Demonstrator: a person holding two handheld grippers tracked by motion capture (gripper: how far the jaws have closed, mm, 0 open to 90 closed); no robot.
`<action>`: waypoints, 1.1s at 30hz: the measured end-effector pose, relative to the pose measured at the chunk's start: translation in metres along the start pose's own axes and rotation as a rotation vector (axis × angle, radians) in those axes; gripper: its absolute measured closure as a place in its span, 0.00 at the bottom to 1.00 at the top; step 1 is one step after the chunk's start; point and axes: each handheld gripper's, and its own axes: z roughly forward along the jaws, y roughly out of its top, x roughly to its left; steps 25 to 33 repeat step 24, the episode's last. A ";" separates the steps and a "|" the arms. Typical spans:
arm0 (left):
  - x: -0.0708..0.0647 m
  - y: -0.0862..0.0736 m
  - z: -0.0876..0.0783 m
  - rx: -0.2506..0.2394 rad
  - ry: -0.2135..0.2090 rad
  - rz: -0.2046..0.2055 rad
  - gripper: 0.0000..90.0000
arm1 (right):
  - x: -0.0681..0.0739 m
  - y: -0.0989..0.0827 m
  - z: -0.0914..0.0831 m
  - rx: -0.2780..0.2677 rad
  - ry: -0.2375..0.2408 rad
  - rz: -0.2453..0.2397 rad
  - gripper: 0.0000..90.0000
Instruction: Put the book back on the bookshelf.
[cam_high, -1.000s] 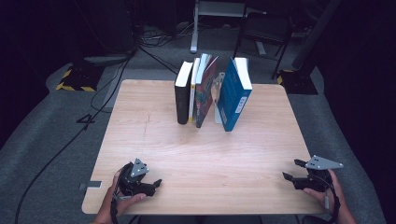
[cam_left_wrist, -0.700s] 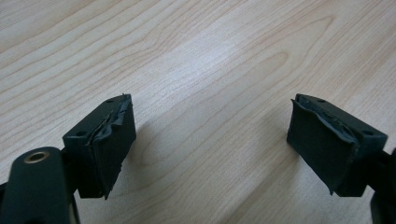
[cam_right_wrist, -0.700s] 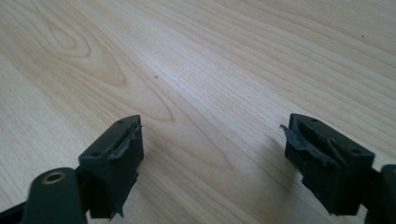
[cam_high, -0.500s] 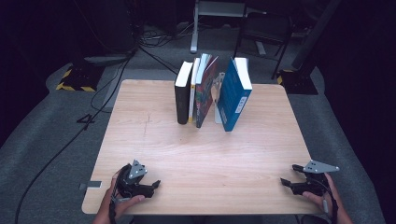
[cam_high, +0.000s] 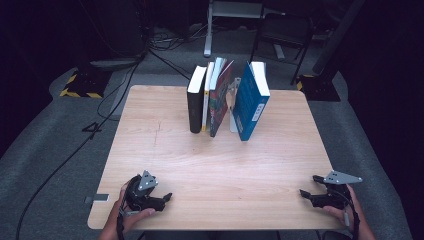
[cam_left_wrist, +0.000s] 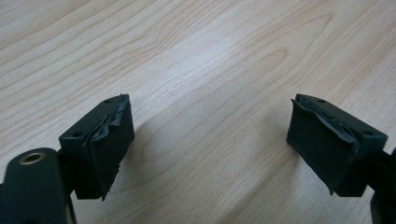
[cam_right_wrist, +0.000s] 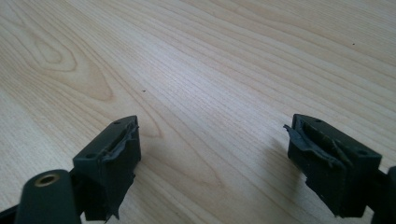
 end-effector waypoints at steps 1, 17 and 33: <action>0.000 0.000 0.000 0.001 0.001 0.006 0.16 | 0.000 0.000 0.000 0.001 -0.001 0.001 0.19; 0.002 0.001 0.000 0.002 -0.004 0.014 0.16 | 0.000 0.000 0.000 0.000 0.004 0.007 0.20; 0.002 0.001 0.001 0.001 -0.004 0.010 0.16 | 0.000 0.000 0.000 -0.001 -0.002 0.006 0.20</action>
